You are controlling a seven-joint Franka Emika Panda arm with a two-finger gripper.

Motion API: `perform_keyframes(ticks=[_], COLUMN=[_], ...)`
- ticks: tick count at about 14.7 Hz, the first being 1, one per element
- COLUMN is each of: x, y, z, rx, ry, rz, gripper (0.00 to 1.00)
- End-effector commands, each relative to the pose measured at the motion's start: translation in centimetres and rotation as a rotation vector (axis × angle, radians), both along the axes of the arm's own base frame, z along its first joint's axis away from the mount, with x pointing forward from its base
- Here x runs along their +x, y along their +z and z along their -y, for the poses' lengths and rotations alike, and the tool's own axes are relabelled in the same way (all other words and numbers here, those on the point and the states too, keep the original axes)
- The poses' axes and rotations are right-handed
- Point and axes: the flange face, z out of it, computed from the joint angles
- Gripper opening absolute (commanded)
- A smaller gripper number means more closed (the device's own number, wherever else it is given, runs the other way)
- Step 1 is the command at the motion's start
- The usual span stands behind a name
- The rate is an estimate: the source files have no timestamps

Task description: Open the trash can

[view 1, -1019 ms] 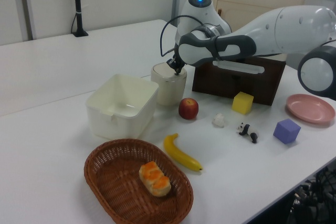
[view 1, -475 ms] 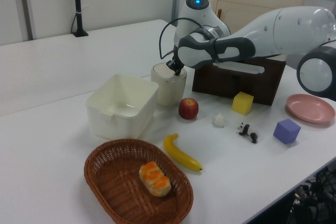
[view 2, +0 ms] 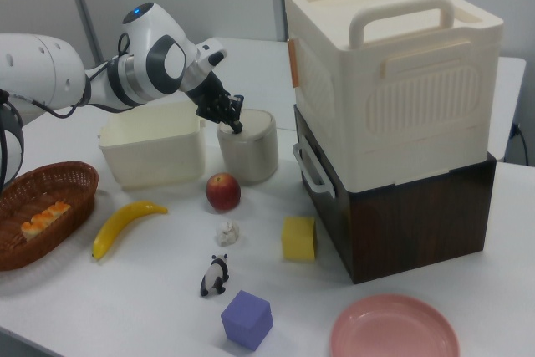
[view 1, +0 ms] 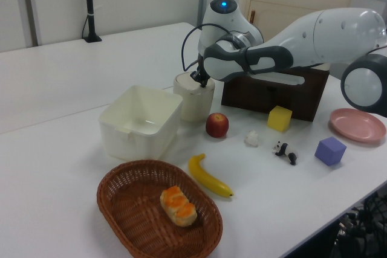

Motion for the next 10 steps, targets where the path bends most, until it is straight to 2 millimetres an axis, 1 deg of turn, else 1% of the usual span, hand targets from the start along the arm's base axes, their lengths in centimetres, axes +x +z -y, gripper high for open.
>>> perform_keyframes(ticks=[1, 5, 6, 7, 8, 10], x=[-0.3, -1.1, -1.5, -2.3, -3.2, -4.8], y=[-0.4, 5.0, 6.7, 8.4, 9.7, 11.6], z=[-0.1, 1.2, 1.6, 1.9, 2.1, 2.3], rx=[0.01, 0.128, 0.15, 0.177, 0.202, 0.234], ry=[-0.004, -0.074, -0.089, -0.109, -0.133, -0.163], rz=[-0.004, 0.061, 0.078, 0.081, 0.047, -0.015], gripper=[0.0, 0.0, 0.0, 0.0, 0.0, 0.0])
